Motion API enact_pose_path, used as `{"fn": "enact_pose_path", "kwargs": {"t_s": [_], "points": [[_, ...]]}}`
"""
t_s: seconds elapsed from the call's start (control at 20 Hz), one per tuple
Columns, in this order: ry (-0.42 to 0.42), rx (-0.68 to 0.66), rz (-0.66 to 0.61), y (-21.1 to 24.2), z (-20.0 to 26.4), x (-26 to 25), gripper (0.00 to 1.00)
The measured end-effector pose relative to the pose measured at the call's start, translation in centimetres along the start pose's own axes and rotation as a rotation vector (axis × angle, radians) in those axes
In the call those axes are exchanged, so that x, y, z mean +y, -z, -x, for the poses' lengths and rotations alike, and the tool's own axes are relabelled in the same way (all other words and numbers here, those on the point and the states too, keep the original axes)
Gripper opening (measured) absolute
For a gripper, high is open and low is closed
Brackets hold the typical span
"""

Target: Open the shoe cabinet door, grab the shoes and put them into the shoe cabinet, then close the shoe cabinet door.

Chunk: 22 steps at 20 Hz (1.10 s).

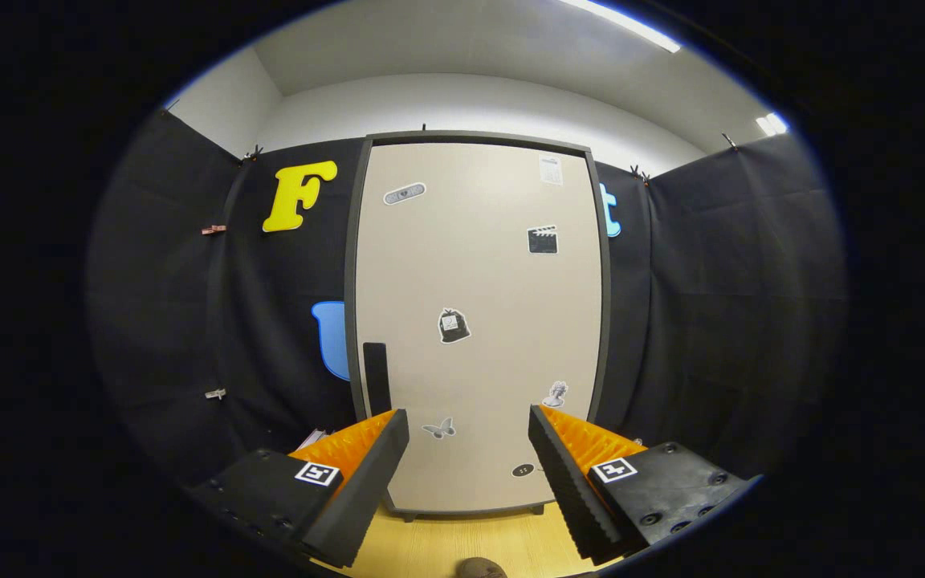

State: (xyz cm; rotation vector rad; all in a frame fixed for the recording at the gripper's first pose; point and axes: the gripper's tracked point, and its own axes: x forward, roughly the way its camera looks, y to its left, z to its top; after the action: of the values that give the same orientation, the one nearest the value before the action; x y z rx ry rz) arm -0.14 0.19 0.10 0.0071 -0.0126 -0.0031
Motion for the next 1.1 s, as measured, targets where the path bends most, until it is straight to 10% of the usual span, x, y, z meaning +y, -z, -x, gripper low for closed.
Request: {"fn": "enact_pose_path", "kwargs": {"t_s": [1.1], "points": [[-0.060,0.062,-0.005,3.8,-9.8,7.5,0.98]]}}
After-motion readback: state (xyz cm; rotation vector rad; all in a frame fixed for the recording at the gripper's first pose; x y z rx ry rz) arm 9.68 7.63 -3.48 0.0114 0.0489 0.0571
